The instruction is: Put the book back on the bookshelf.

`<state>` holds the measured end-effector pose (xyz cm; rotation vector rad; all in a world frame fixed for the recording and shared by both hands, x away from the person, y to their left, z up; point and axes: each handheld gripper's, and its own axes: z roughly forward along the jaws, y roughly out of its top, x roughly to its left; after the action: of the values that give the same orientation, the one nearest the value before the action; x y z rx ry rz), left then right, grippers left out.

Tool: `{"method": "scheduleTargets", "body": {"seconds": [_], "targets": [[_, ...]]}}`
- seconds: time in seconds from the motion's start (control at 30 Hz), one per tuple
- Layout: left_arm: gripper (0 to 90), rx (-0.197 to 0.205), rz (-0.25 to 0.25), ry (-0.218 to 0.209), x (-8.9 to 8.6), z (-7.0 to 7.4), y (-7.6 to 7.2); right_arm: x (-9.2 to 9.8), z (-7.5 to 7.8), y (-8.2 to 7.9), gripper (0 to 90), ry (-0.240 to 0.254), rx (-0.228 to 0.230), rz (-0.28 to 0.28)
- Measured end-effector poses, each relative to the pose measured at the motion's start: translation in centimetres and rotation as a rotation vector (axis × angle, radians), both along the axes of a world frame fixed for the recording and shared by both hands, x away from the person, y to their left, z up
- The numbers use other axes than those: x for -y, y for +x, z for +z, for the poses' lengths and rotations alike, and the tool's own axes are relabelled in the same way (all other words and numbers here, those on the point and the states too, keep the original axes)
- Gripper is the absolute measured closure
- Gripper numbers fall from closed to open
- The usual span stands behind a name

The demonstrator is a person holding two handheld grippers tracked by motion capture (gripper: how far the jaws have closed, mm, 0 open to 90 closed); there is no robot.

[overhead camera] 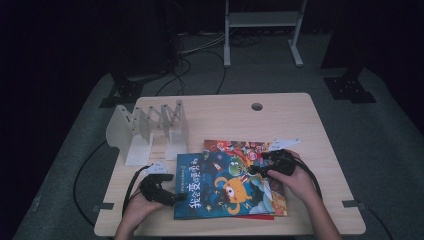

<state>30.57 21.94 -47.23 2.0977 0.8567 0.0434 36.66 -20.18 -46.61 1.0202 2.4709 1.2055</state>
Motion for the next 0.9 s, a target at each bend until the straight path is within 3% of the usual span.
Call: {"method": "scheduleTargets", "body": {"seconds": [0.2, 0.4, 0.57, 0.77, 0.9], "targets": [[0.0, 0.010, 0.010, 0.002, -0.2, 0.3, -0.2, 0.0, 0.2, -0.3, 28.8, -0.021, 0.023, 0.023], [0.0, 0.001, 0.005, -0.001, -0.2, 0.0, -0.4, 2.6, 0.8, -2.0, 28.7, -0.042, 0.044, 0.028], [0.0, 0.000, 0.000, 0.001, -0.1, 0.0, -0.5, 3.9, 0.2, -3.4, 27.7, -0.056, 0.040, 0.073], [0.0, -0.005, -0.011, -0.005, 0.2, -0.1, -0.5, 4.3, -0.2, -4.2, 30.2, -0.073, 0.055, 0.106], [0.0, -0.017, -0.015, -0.011, 0.3, -0.2, -0.3, 4.0, -0.4, -4.3, 31.2, -0.052, 0.050, 0.130]]}}
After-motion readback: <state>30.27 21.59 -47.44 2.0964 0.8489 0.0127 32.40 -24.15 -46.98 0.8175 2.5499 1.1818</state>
